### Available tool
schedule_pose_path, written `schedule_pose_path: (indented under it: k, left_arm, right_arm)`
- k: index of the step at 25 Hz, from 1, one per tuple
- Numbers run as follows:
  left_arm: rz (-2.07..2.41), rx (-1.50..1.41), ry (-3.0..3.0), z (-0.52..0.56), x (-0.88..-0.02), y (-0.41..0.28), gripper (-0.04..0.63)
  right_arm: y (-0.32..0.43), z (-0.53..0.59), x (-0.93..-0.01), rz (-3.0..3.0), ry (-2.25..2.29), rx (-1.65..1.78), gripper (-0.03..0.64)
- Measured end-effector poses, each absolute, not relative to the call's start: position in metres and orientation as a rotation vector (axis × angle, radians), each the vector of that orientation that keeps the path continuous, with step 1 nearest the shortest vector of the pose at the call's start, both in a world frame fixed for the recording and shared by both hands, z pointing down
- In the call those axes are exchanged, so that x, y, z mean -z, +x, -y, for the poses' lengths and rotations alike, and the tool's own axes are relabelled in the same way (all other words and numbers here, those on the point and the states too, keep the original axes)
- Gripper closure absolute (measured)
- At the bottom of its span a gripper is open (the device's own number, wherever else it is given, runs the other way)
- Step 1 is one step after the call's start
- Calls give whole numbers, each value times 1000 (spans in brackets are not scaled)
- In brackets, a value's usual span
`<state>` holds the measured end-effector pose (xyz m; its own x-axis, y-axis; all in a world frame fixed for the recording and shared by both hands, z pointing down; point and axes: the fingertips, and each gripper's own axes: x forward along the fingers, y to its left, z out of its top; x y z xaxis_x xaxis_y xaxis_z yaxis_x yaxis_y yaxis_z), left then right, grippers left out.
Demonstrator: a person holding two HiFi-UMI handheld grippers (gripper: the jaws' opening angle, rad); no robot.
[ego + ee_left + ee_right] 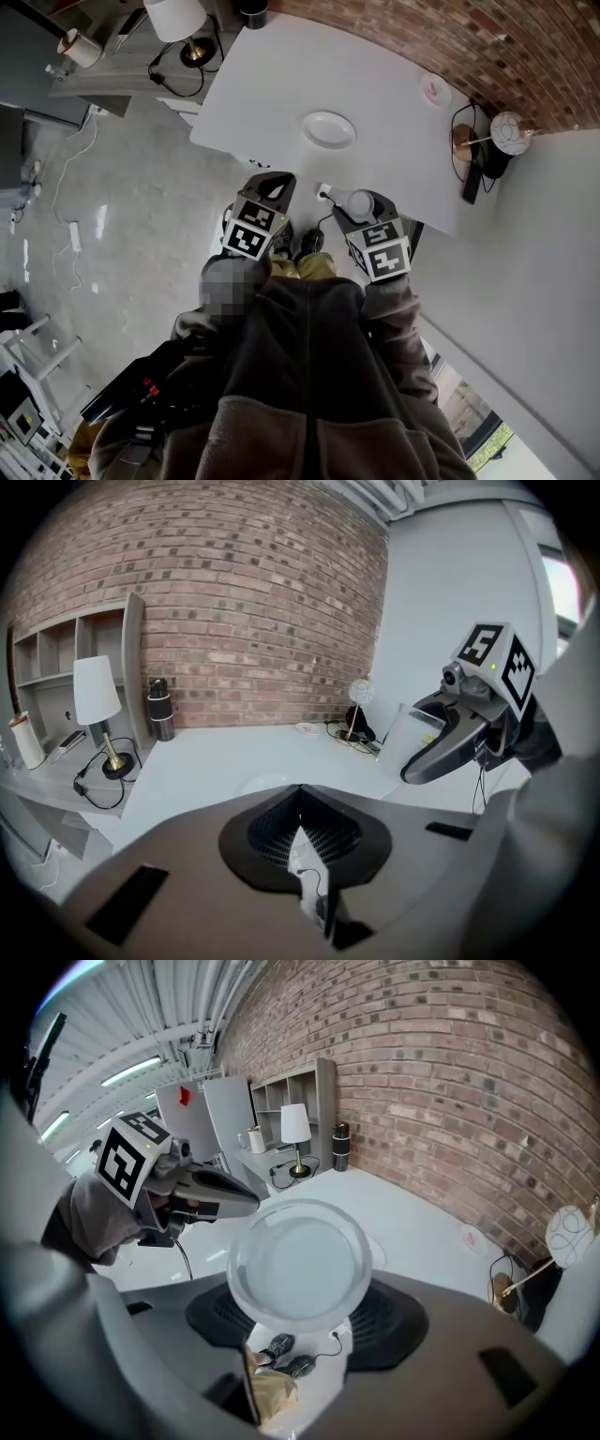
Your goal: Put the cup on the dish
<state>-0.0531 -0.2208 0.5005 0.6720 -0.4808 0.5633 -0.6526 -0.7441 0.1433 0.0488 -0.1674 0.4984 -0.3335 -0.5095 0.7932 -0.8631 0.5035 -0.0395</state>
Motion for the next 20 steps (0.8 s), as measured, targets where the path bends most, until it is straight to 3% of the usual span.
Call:
schedule_pose_path:
  k: [20]
  left_arm:
    - [950, -820, 2372, 292, -590, -29, 591]
  right_arm:
    - [71, 272, -598, 2031, 1063, -588, 360]
